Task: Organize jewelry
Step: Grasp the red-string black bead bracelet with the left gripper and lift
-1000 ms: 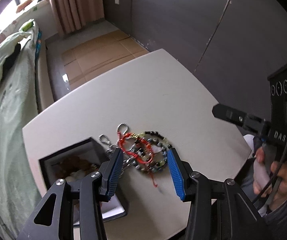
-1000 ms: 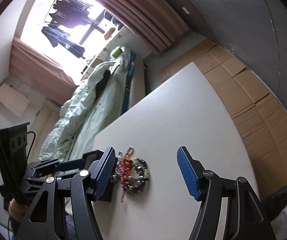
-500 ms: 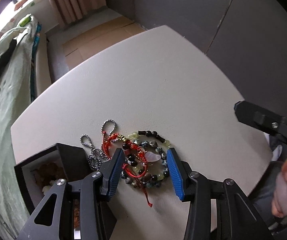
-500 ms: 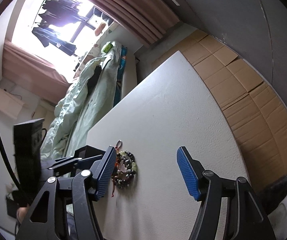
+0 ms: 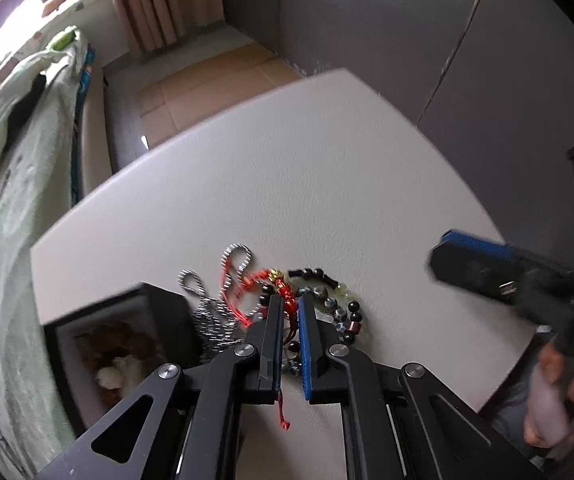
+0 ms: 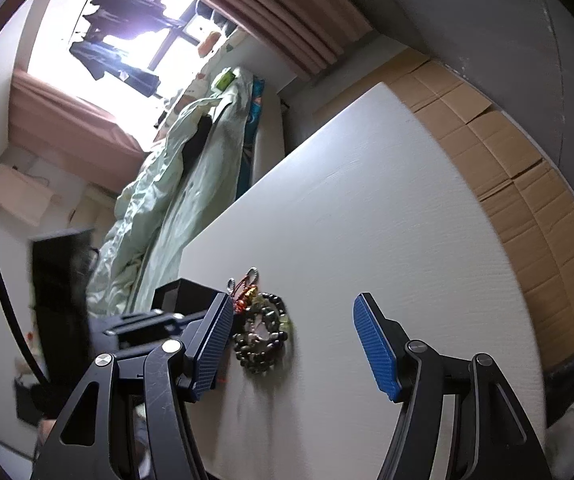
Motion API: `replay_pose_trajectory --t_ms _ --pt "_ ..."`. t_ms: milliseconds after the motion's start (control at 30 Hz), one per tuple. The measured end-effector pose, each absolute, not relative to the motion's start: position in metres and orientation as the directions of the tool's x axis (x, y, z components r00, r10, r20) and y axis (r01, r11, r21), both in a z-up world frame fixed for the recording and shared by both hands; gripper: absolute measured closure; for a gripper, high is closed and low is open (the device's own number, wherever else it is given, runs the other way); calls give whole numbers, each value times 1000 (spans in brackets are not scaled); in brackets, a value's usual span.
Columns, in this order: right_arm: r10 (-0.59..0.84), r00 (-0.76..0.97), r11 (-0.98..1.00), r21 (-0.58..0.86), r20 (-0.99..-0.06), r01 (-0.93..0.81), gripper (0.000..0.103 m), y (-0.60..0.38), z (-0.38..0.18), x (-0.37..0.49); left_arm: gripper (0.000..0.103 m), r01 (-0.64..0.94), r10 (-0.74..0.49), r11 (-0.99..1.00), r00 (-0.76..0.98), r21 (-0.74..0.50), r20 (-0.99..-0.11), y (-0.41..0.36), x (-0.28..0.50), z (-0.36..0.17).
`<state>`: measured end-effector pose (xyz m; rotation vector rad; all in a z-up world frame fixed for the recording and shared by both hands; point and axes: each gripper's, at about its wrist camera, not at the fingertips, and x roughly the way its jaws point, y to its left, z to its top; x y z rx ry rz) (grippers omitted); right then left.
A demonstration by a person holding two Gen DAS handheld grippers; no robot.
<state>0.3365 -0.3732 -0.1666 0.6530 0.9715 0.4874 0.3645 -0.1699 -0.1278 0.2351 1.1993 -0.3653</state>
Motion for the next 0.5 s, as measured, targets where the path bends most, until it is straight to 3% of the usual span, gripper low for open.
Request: replay_pose_trajectory --t_ms 267,500 --pt "643 434 737 664 -631 -126 41 -352 -171 342 95 377 -160 926 391 -1 -907 -148 352 -87" --pt "647 365 752 639 -670 -160 64 -335 -181 343 95 339 -149 941 431 7 -890 -121 347 -70"
